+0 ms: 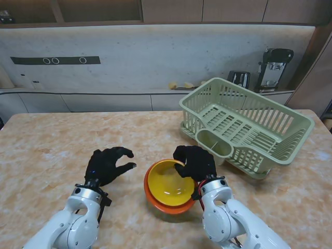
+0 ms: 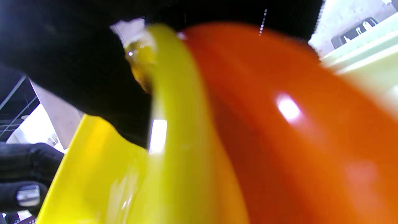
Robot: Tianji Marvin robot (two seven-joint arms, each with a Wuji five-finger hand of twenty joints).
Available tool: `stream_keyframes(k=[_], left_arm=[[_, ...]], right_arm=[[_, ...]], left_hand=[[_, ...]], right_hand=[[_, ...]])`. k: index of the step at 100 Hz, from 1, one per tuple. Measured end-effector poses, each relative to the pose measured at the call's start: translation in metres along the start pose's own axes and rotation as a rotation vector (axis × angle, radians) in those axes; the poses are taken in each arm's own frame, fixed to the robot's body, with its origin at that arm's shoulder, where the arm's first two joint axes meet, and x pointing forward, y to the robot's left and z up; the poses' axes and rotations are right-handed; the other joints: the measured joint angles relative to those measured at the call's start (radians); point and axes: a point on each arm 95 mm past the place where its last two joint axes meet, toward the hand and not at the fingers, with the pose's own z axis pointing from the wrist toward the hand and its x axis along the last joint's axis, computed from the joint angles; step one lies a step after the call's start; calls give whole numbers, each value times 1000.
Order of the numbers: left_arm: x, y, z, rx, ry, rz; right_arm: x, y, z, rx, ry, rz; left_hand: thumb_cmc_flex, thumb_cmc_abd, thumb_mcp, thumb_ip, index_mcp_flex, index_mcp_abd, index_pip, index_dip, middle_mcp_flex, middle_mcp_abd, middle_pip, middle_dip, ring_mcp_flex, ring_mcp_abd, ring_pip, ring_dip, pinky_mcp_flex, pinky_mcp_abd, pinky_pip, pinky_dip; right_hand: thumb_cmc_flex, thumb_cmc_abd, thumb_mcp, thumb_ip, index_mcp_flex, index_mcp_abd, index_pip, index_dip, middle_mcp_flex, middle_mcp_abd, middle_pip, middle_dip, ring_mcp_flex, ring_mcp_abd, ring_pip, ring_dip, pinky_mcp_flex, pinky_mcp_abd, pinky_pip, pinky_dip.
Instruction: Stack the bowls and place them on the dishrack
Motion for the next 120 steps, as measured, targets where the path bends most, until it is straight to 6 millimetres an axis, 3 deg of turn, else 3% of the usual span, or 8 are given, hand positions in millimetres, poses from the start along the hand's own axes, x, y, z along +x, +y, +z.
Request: stream_keyframes(k=[53,120], left_arm=[[1,0,3,-7,0,-1],[3,3,6,-20,8,-7]], right_arm=[[16,59,6,-196,91,-85],[0,144,28,-391,127,-238]], left_hand=[[0,0,0,0,0,0,0,0,0,0,0,0,0,0,0,0,0,0,0,0],[0,0,0,0,0,0,1,0,0,0,0,0,0,0,0,0,0,0,0,0]], right_hand=[[1,-1,-6,0,3,-13,0,11,10,-4,-8,2,11,-1,-9,12,11,-4,-26,41],[1,-1,-25,0,11,-30,0,12,23,-16,-21,13,13,-9,-38,35,21,-25,-60,77]])
